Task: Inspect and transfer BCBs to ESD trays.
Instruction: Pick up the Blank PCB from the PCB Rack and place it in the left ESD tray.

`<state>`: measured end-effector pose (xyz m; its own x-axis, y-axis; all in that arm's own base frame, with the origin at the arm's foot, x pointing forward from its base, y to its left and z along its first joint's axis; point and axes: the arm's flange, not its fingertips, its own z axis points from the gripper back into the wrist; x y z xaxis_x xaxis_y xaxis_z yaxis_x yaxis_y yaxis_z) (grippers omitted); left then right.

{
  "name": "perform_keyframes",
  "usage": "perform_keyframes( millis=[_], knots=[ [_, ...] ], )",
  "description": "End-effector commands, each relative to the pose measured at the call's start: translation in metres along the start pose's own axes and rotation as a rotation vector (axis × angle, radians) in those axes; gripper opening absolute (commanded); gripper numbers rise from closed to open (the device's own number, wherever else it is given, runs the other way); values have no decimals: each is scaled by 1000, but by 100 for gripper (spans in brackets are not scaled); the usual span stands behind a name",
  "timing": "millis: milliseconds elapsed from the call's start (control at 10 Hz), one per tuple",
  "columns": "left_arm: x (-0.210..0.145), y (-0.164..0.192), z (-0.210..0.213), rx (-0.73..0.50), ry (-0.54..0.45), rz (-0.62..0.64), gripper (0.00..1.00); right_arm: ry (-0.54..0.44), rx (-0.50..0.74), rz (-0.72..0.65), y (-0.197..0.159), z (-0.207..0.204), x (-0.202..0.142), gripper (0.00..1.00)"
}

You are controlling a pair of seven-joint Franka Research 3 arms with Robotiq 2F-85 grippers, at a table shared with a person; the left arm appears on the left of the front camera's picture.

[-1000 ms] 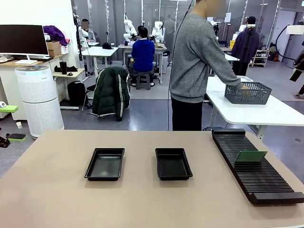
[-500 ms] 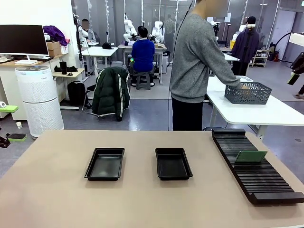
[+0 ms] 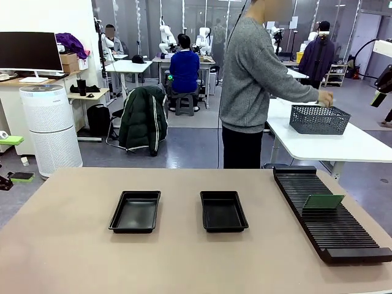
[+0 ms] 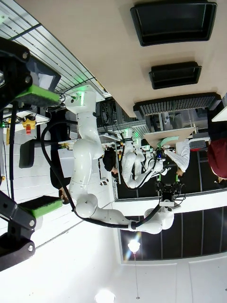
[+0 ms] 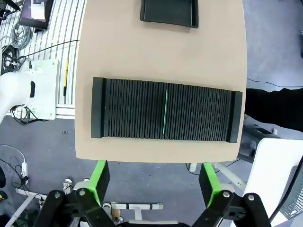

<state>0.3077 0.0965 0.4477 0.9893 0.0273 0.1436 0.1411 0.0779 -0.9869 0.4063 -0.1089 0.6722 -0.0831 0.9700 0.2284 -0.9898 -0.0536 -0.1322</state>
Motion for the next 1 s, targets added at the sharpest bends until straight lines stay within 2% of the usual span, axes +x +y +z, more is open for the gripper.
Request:
perform_keyframes(
  millis=[0,100,400,900],
  knots=[
    [-2,0,1,1,-1,-1,100,0,-1,0,0,0,0,100],
    [-2,0,1,1,-1,-1,100,-2,-37,6,-6,-16,4,100],
    [-2,0,1,1,-1,-1,100,-17,-20,18,-21,-50,-5,100],
    [-2,0,1,1,-1,-1,100,29,1,-15,-29,-112,-9,100]
  ],
)
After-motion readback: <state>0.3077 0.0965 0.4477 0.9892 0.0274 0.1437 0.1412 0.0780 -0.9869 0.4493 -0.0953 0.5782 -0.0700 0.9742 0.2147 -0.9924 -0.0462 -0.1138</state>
